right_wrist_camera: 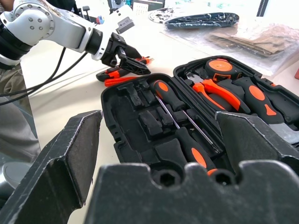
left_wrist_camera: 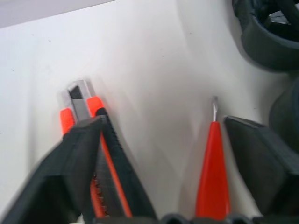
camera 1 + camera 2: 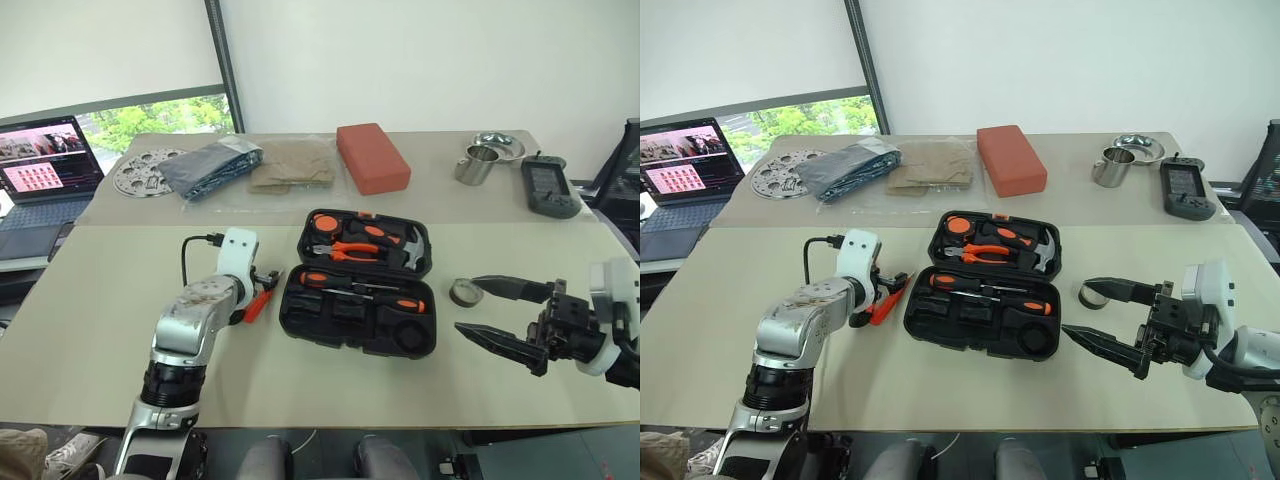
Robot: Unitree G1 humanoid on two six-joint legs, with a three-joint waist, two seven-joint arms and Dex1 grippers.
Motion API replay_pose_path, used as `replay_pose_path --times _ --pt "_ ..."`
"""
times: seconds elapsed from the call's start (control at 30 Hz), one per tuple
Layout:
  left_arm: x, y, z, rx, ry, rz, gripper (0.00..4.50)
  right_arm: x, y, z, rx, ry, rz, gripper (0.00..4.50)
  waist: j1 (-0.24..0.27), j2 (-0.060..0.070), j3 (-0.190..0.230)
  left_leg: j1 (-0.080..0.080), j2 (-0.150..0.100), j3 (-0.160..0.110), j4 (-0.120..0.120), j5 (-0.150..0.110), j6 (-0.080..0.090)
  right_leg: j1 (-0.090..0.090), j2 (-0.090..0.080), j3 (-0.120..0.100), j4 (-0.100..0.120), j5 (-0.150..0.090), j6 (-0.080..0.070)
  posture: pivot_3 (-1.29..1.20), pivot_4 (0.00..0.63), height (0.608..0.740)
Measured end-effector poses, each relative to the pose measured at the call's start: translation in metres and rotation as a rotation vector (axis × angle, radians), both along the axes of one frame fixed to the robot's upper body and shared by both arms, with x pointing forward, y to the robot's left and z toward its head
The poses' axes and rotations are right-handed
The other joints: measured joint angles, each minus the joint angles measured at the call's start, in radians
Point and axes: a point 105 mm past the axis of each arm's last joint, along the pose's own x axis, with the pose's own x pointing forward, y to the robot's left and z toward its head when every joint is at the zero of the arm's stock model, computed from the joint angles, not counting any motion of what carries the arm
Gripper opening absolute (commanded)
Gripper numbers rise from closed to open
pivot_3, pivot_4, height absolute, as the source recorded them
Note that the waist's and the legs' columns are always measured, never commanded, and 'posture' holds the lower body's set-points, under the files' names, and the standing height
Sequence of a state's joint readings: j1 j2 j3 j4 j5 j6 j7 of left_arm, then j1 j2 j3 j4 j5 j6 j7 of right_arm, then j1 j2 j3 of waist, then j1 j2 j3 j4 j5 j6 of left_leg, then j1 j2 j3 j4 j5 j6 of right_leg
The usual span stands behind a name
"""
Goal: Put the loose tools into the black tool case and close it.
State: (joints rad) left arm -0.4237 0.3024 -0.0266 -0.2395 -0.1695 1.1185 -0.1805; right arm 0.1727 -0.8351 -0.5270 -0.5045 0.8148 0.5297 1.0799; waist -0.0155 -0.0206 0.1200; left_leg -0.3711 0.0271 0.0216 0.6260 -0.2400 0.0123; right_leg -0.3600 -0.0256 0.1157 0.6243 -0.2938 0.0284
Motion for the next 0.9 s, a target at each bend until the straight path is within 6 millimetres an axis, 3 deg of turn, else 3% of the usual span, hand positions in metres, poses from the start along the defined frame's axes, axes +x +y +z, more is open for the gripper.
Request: replay_pose_path --times 0.17,0.53,0.63,0.7,0.9 --pt "-0.014 -0.007 -0.006 0.011 0.03 -0.093 4.42 0.0 0.0 0.0 0.002 -0.002 0.0 4.5 0.001 0.0 0.0 0.0 0.0 0.0 0.0 0.0 0.0 -0.001 0.0 0.0 0.0 0.001 -0.001 0.0 0.15 0.74" --pt "-0.016 -0.011 -0.007 0.042 0.058 -0.184 4.42 0.001 0.0 0.002 0.002 -0.007 -0.003 4.5 0.003 0.0 0.0 0.0 0.0 0.0 0.0 0.0 0.0 -0.001 0.0 0.0 0.0 0.0 0.0 0.0 0.15 0.74" --pt "-0.013 -0.014 -0.008 0.054 0.069 -0.223 3.7 0.002 0.0 0.002 0.002 -0.012 -0.011 4.5 0.005 0.001 0.0 0.0 -0.001 0.0 0.0 0.0 0.0 -0.001 -0.001 -0.001 0.0 0.0 0.0 0.0 0.15 0.74" --pt "-0.011 -0.016 -0.011 0.054 0.086 -0.235 2.85 0.002 0.0 0.003 0.002 -0.015 -0.012 4.5 0.003 0.0 0.0 0.0 0.0 0.0 0.0 0.0 0.0 -0.001 -0.001 0.0 0.0 0.0 0.0 0.0 0.15 0.74" --pt "-0.01 -0.016 -0.012 0.06 0.09 -0.246 2.85 0.002 0.002 0.004 0.009 -0.02 -0.016 4.5 0.0 0.001 0.0 -0.001 0.001 0.0 0.0 0.0 0.0 -0.001 0.0 0.0 0.0 0.0 0.0 0.0 0.15 0.74"
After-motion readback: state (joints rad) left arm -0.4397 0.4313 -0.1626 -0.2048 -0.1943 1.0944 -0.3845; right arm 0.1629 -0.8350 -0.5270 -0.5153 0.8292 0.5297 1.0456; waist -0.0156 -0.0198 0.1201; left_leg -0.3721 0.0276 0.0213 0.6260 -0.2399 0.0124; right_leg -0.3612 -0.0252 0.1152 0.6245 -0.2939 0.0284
